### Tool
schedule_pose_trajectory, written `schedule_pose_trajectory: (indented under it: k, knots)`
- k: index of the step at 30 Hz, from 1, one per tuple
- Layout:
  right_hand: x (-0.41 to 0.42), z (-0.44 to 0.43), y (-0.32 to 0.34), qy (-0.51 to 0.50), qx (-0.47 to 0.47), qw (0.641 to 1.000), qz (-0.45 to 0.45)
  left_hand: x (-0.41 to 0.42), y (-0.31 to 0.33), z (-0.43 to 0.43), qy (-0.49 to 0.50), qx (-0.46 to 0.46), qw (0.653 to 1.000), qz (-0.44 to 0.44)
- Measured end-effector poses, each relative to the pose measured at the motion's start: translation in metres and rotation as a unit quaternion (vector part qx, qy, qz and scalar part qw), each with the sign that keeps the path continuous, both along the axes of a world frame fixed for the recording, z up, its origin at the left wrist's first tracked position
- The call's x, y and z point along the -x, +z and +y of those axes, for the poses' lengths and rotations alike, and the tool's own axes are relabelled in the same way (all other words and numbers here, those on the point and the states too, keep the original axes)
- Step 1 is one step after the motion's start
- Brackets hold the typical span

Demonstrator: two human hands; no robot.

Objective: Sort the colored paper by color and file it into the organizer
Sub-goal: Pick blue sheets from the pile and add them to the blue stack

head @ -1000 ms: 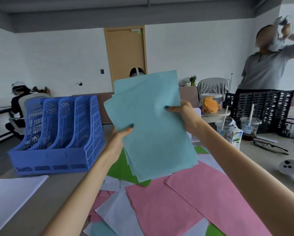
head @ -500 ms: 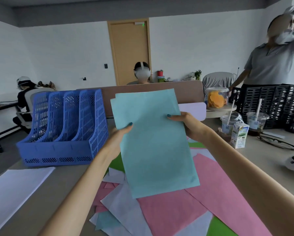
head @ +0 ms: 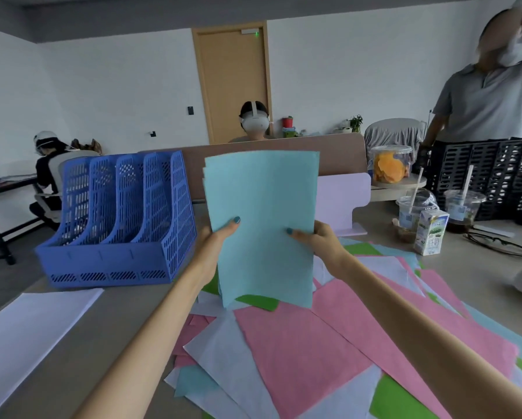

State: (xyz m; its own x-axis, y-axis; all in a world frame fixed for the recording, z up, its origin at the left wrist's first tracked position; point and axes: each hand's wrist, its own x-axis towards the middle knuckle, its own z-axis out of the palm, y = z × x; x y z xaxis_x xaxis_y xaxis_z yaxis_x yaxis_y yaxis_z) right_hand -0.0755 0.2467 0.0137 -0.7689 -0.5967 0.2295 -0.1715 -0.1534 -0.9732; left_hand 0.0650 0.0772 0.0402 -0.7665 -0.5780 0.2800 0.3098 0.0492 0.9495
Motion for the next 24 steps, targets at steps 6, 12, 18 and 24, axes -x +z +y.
schedule_pose_trajectory:
  k: [6,12,18,24]
  knots:
    - [-0.008,-0.003,-0.016,0.016,-0.026,1.0,-0.003,0.004,-0.026,-0.007,-0.021,-0.026,0.997,-0.069]
    - [-0.012,-0.007,-0.029,0.0,-0.031,1.0,-0.002,0.004,-0.042,-0.011,-0.042,-0.014,0.993,-0.112]
    - [-0.022,-0.026,-0.007,0.017,-0.032,0.999,-0.024,-0.018,-0.025,-0.053,-0.072,-0.015,0.986,-0.153]
    - [-0.066,-0.078,-0.011,0.064,-0.014,0.992,-0.104,-0.076,-0.025,-0.103,-0.113,-0.021,0.975,-0.19]
